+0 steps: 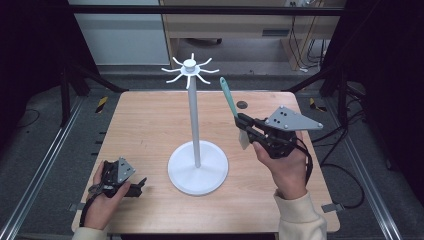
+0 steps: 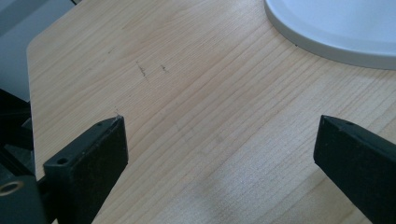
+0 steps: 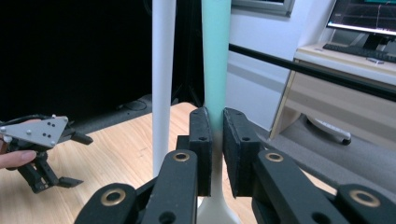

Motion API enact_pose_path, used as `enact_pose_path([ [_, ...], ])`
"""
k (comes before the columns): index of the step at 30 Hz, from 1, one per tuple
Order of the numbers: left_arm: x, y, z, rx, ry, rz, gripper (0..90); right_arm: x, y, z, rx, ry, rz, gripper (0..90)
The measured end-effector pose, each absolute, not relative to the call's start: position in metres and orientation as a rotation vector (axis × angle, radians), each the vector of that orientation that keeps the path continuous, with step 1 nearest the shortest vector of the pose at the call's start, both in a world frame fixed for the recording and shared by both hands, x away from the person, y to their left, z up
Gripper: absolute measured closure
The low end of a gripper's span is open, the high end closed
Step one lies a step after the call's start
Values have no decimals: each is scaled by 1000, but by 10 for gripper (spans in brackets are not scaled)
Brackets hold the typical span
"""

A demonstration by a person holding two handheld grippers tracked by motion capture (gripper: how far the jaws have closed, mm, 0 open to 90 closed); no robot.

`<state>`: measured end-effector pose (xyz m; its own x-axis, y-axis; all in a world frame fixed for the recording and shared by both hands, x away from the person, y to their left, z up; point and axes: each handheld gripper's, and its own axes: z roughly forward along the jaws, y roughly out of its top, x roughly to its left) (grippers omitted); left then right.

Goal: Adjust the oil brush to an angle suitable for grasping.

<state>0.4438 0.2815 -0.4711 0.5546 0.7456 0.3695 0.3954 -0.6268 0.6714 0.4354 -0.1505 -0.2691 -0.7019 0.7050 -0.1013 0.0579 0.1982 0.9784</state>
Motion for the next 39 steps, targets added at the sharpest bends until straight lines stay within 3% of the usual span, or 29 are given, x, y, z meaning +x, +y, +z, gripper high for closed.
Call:
enact_pose_path([
  [39, 444, 281, -471, 2275, 912, 880, 25, 418, -137, -256, 629, 1920, 1565, 823],
])
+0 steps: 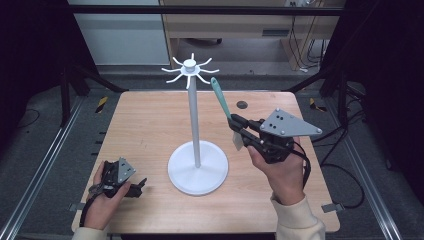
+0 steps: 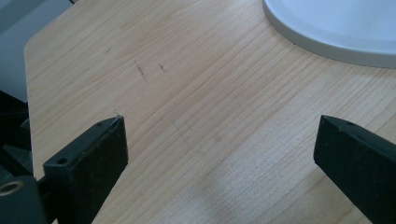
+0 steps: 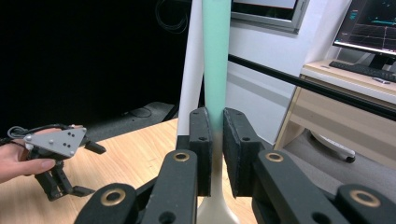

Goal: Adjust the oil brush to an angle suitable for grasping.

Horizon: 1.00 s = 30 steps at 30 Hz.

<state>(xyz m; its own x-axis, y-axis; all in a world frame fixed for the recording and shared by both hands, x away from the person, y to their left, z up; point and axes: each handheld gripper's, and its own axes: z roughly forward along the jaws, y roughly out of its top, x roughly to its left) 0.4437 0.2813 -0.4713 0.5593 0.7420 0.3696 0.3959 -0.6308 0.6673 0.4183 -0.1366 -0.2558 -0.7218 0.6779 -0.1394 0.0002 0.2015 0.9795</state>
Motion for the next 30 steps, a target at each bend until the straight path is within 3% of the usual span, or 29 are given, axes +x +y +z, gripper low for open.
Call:
enact_pose_path([
  [30, 444, 281, -472, 2275, 913, 880, 25, 426, -124, -258, 626, 1956, 1563, 823],
])
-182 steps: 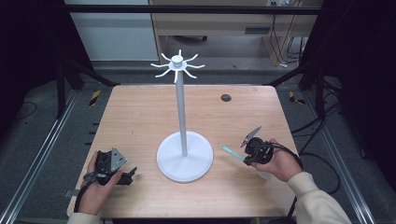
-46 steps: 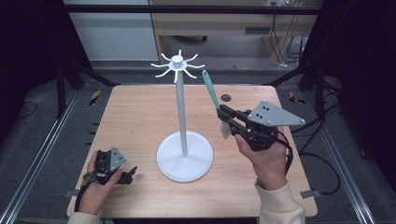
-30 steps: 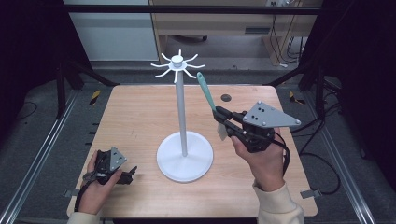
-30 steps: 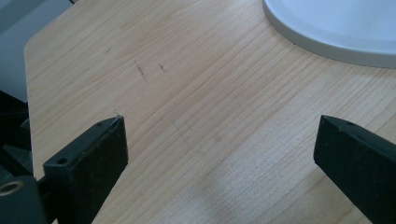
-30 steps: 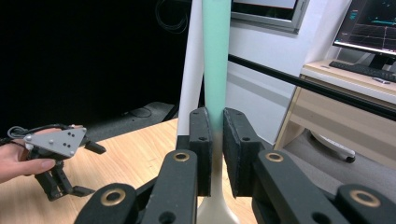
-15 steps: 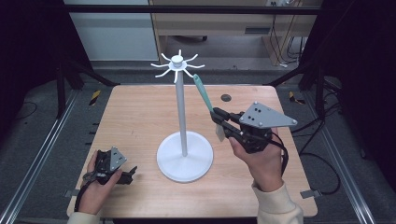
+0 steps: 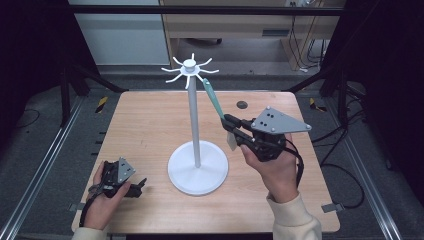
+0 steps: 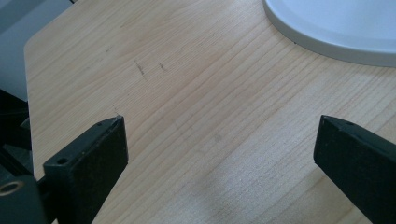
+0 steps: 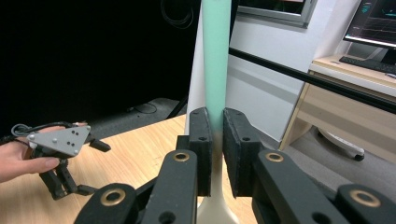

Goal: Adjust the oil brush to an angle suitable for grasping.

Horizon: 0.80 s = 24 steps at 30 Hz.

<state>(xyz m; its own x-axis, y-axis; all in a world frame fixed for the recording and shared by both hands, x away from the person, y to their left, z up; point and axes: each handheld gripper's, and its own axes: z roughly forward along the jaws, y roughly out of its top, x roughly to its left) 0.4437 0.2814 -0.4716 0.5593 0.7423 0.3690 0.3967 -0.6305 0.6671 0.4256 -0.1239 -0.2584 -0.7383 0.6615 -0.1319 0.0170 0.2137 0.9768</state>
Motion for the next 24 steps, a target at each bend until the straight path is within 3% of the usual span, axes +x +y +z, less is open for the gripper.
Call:
enact_pose_path([
  [24, 444, 282, -472, 2273, 916, 875, 25, 442, -110, -265, 646, 1960, 1582, 822],
])
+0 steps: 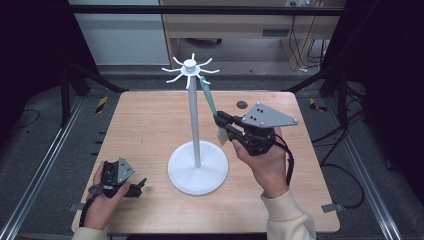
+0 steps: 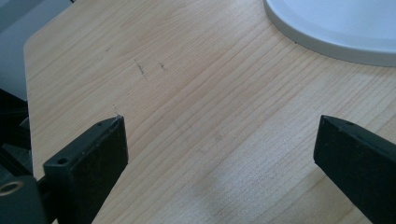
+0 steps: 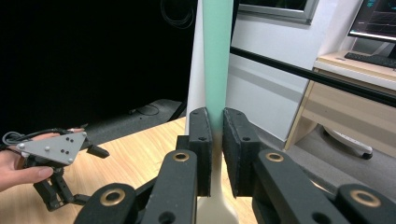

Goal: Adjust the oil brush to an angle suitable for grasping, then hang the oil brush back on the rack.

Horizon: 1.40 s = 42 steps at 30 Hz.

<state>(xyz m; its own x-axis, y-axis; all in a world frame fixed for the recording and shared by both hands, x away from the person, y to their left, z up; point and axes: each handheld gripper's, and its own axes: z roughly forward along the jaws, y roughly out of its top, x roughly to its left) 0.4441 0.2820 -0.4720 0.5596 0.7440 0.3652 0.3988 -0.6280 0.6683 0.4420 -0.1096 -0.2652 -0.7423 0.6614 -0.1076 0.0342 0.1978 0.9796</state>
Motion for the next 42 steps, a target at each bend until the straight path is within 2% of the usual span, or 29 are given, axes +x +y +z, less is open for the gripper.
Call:
enact_pose_path([
  [24, 444, 282, -473, 2277, 919, 868, 26, 449, -105, -267, 648, 1966, 1627, 821],
  [29, 444, 282, -473, 2276, 920, 869, 27, 445, -112, -266, 660, 1957, 1591, 795],
  [33, 444, 282, -473, 2276, 919, 867, 27, 445, -124, -269, 709, 1929, 1515, 676],
  [36, 444, 282, -473, 2278, 919, 869, 27, 450, -133, -276, 787, 1921, 1446, 524],
  [37, 444, 282, -473, 2278, 919, 870, 28, 454, -138, -281, 833, 1927, 1419, 441],
  [38, 444, 282, -473, 2277, 921, 870, 28, 456, -141, -284, 854, 1930, 1406, 404],
  [39, 444, 282, -472, 2277, 922, 871, 28, 456, -141, -284, 854, 1930, 1406, 404],
  [40, 444, 282, -472, 2277, 921, 870, 28, 460, -144, -288, 894, 1925, 1373, 321],
  [42, 444, 282, -472, 2276, 920, 872, 28, 461, -145, -290, 908, 1926, 1358, 300],
])
